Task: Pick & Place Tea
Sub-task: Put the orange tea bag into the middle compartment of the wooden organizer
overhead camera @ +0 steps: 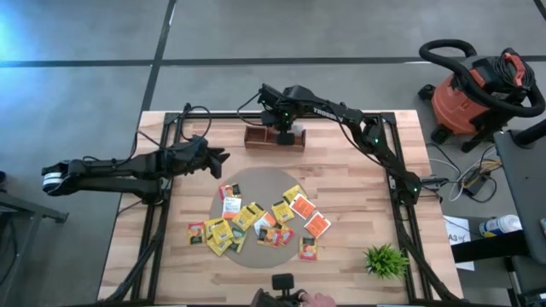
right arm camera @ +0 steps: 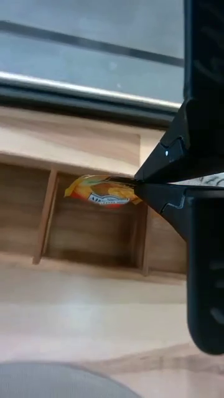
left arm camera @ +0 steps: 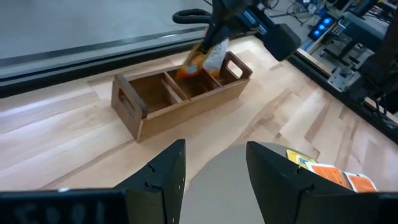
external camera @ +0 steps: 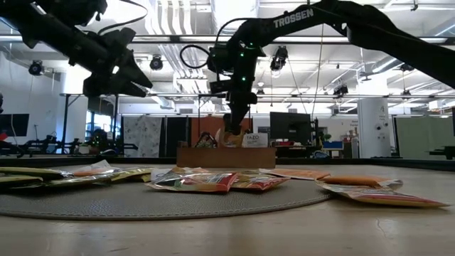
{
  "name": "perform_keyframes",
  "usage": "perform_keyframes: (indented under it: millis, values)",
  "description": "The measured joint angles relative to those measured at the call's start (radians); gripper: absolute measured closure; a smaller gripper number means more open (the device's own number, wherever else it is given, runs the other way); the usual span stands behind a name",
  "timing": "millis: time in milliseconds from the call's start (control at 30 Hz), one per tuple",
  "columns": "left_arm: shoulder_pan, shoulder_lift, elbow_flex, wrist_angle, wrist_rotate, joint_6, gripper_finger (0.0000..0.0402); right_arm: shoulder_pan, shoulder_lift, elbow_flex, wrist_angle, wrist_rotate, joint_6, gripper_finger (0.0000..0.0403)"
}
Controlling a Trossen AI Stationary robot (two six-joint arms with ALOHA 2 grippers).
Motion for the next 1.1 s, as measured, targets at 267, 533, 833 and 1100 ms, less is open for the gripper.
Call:
perform_keyframes:
  millis: [267, 533, 833, 1100]
  values:
    - [0.001, 0.000, 0.000, 0.000, -0.030, -0.024, 0.0239, 0.000, 0.000, -0.032, 0.024, -0.007, -0.023, 0.0394]
    - [0.001, 0.000, 0.000, 0.000, -0.030, -0.026, 0.0239, 0.001, 0.000, -0.067, 0.036, -0.005, -0.024, 0.0394]
    - [0.002, 0.000, 0.000, 0.000, -0.031, -0.026, 0.0239, 0.001, 0.000, -0.066, 0.075, 0.003, -0.022, 0.0394]
    - [0.002, 0.000, 0.000, 0.000, -0.031, -0.021, 0.0239, -0.002, 0.000, -0.066, 0.078, 0.003, 0.015, 0.0348]
